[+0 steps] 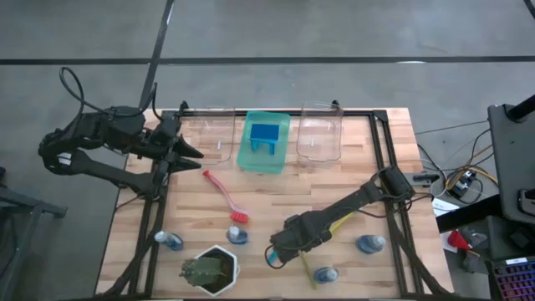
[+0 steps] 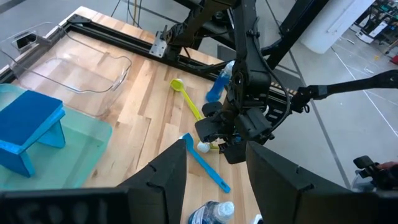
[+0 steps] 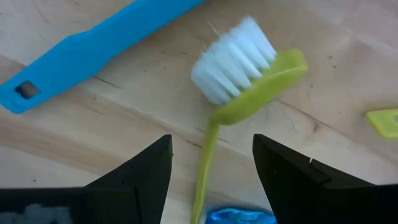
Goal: Pick & Place Kitchen Sink Supplies
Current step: Put the bottom light green dish brush into the right transparent bin
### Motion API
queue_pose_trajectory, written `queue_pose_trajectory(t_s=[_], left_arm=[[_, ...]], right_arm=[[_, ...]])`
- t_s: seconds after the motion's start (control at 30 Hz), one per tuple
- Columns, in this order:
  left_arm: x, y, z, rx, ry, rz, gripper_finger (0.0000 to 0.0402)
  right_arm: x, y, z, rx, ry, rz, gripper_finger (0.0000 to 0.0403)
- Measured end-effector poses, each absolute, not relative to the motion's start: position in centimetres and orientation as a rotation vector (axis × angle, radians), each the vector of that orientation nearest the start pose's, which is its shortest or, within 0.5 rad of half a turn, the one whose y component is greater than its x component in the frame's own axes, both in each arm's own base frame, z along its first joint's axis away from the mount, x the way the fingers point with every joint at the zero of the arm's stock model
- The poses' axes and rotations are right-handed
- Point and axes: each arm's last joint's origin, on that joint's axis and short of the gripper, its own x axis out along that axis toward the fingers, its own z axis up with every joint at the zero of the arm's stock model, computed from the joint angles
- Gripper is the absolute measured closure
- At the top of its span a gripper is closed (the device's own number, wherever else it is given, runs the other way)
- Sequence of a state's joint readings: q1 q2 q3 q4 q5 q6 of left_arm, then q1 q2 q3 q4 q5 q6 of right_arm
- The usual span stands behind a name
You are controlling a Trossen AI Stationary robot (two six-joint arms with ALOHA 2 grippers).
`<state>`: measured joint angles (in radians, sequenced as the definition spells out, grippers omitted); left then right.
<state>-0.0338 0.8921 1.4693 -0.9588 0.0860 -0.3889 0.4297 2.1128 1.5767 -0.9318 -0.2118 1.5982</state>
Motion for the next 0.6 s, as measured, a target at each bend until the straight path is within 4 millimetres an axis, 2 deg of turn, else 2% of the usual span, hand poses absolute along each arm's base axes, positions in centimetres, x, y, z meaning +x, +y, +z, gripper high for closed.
queue_pose_trajectory(t_s=[0.3,0.6], left_arm=[[11.6,-0.6,45.7,-0.393,0.400,-0.042,0.0243],[11.6,-0.6,45.7,-0.391,0.400,-0.042,0.0243]], right_arm=[[36.4,17.1,14.9,1.072,1.508,-0.767,0.0184],[36.6,17.2,14.8,1.089,1.493,-0.748,0.0184]])
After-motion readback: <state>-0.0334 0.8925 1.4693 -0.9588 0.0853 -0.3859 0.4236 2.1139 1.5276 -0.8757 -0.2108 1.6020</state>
